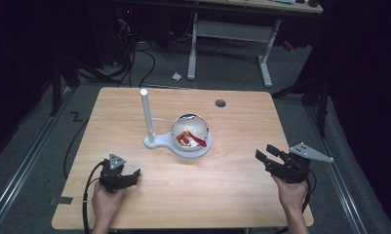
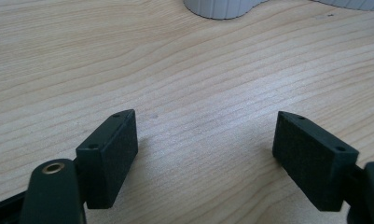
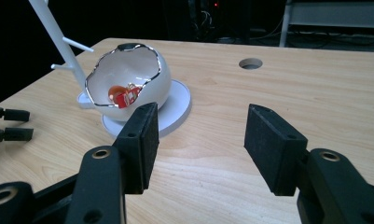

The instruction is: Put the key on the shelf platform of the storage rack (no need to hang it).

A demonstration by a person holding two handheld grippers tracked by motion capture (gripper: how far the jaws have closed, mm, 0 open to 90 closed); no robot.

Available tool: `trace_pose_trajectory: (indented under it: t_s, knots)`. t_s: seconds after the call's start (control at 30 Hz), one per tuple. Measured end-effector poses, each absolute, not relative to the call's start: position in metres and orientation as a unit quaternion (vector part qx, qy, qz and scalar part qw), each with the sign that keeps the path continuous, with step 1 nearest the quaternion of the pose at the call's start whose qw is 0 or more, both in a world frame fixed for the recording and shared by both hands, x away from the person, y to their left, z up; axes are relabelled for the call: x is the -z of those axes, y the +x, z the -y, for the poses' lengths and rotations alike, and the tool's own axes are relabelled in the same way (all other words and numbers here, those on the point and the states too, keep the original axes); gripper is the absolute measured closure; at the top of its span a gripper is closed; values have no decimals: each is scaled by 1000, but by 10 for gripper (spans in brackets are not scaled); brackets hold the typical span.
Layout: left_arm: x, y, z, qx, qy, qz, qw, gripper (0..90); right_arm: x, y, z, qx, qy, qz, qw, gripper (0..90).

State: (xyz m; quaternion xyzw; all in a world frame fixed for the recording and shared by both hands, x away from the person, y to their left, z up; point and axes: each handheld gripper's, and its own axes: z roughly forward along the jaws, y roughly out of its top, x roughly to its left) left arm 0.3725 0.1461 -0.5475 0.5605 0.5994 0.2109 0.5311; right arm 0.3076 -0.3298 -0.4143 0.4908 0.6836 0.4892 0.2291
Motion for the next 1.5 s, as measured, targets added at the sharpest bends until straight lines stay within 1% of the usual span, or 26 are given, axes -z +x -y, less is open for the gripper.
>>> trace_pose_trajectory:
  t_s: [0.33,0.73,1.5]
  knots:
    - [548,373,-146,-211,560,-599,531,225,428,309,322,-487,492,-689,215,453]
    - [548,373,-146,-211,560,-599,531,225,443,313,313,-479,490,-696,212,454]
    - [548,373,-146,-211,561,-599,531,225,474,328,298,-463,500,-706,194,455]
